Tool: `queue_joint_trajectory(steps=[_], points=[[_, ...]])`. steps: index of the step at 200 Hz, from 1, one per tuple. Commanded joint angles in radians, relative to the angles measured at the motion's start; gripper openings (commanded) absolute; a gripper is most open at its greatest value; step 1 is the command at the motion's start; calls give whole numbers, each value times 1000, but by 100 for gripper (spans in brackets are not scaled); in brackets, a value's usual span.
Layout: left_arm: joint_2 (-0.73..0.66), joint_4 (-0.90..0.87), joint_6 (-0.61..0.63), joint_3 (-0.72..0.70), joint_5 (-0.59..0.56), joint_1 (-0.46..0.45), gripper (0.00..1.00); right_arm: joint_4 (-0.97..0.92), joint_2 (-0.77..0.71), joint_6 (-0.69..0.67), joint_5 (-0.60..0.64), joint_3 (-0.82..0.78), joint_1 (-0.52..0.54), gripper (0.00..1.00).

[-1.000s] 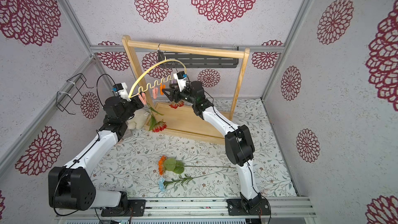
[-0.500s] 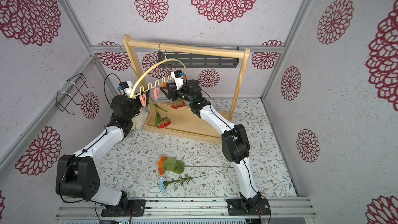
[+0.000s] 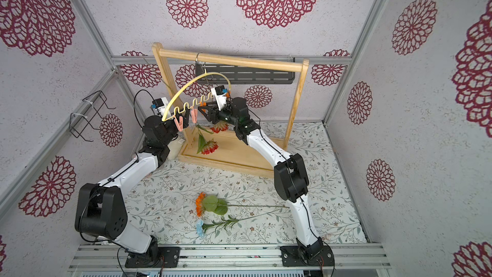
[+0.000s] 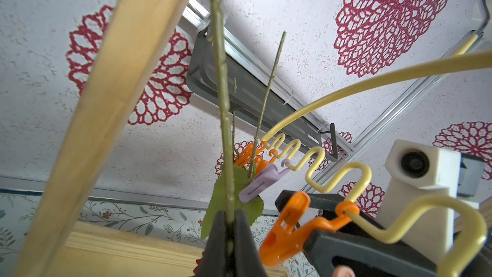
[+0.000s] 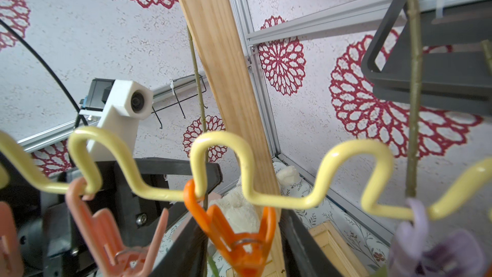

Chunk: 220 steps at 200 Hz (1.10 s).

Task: Dry the flowers on a clothes hanger
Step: Open the clamp at the hanger.

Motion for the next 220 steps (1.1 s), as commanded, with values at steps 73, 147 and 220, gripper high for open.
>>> queue_joint_trajectory(steps=[73,147,220], points=[[-12,164,-114,-64,-33,-48,0,28,-81,1,-116,-21,0,25],[-17,154,-140,-54,32,-48,0,87,-149,-2,-164,-128,-6,22],[-34,163,-187,-31,61,-52,0,110,-154,-1,-179,-158,-6,18]])
